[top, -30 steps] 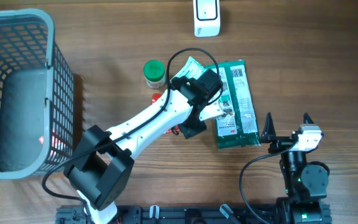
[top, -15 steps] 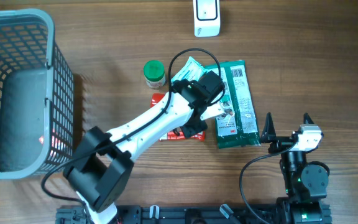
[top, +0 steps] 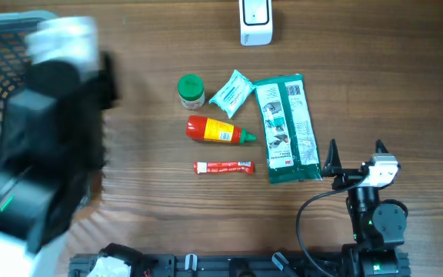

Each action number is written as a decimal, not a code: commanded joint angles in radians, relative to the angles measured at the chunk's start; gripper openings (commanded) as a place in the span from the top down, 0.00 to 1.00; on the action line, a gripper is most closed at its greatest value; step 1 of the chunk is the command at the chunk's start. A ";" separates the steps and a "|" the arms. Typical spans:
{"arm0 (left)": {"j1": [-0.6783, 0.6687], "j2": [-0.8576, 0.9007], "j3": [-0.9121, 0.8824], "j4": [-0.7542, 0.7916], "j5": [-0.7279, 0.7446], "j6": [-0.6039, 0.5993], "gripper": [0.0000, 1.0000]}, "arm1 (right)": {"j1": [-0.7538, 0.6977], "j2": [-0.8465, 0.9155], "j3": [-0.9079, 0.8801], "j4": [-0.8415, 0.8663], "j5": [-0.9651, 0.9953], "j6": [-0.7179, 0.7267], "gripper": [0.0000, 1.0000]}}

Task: Scan the item barcode
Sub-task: 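Lay the red snack stick on the table below the sauce bottle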

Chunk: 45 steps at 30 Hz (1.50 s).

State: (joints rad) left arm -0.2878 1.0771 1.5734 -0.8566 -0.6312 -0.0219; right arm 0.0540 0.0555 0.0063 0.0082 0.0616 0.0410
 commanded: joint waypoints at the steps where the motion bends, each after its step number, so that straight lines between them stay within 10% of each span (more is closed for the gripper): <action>1: 0.224 -0.107 0.003 -0.029 -0.124 -0.235 0.23 | 0.005 -0.002 -0.001 0.005 0.016 0.012 0.00; 8: 0.684 -0.053 0.003 -0.247 0.037 -0.332 0.00 | 0.005 -0.002 -0.001 0.006 0.016 0.012 0.00; 14: 0.888 0.189 0.003 -0.371 0.283 -0.431 0.00 | 0.005 -0.002 -0.001 0.005 0.016 0.011 0.00; 26: 0.899 0.541 -0.005 -0.418 0.456 -0.343 0.00 | 0.005 -0.002 -0.001 0.006 0.016 0.011 0.00; 45: 0.846 0.522 -0.420 -0.101 0.500 -0.360 0.11 | 0.005 -0.002 -0.001 0.006 0.016 0.011 0.00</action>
State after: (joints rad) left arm 0.5869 1.6176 1.1988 -0.9920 -0.1322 -0.3798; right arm 0.0540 0.0555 0.0063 0.0082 0.0620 0.0410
